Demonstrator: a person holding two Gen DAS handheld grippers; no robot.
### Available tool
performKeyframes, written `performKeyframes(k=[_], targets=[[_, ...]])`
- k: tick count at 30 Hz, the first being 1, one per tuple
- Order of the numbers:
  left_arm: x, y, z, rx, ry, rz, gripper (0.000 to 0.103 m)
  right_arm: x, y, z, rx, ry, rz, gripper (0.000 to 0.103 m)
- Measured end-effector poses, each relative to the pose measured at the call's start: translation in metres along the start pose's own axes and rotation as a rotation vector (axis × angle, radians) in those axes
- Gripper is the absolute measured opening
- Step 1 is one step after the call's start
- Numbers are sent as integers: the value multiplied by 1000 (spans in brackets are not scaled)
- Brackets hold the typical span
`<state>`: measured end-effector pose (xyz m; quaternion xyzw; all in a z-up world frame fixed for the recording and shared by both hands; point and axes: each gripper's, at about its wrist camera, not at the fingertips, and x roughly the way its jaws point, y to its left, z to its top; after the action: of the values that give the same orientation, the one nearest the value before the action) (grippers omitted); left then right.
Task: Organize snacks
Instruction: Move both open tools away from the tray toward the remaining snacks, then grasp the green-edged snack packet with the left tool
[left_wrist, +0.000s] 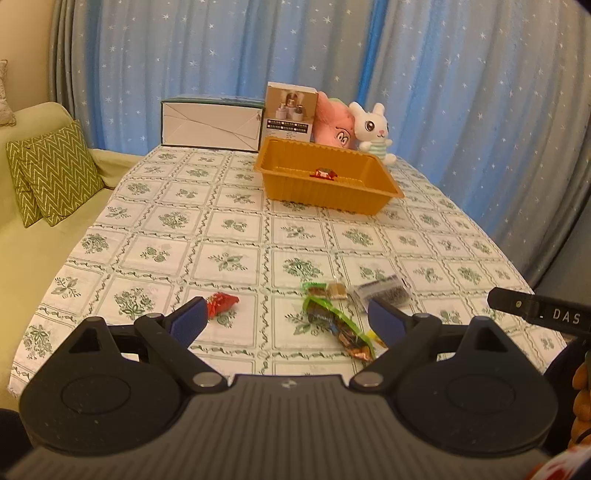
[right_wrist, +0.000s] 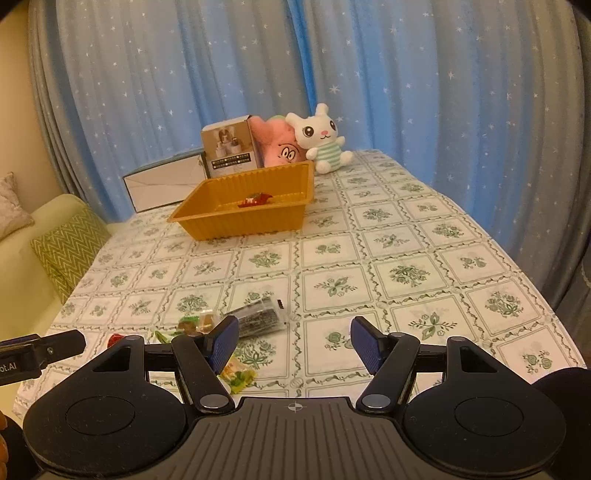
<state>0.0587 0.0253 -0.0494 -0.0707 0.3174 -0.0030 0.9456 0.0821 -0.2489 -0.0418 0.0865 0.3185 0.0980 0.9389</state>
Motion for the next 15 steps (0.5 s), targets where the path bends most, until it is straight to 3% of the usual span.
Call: performKeyframes(k=[10,15], targets=[[22,-11,-10,-46,73,-36,85,9,-9,-8,14,33,-2,67],[41,-20,-15,-57,127,-50,62,16,-12,-11,25,50,0,67]])
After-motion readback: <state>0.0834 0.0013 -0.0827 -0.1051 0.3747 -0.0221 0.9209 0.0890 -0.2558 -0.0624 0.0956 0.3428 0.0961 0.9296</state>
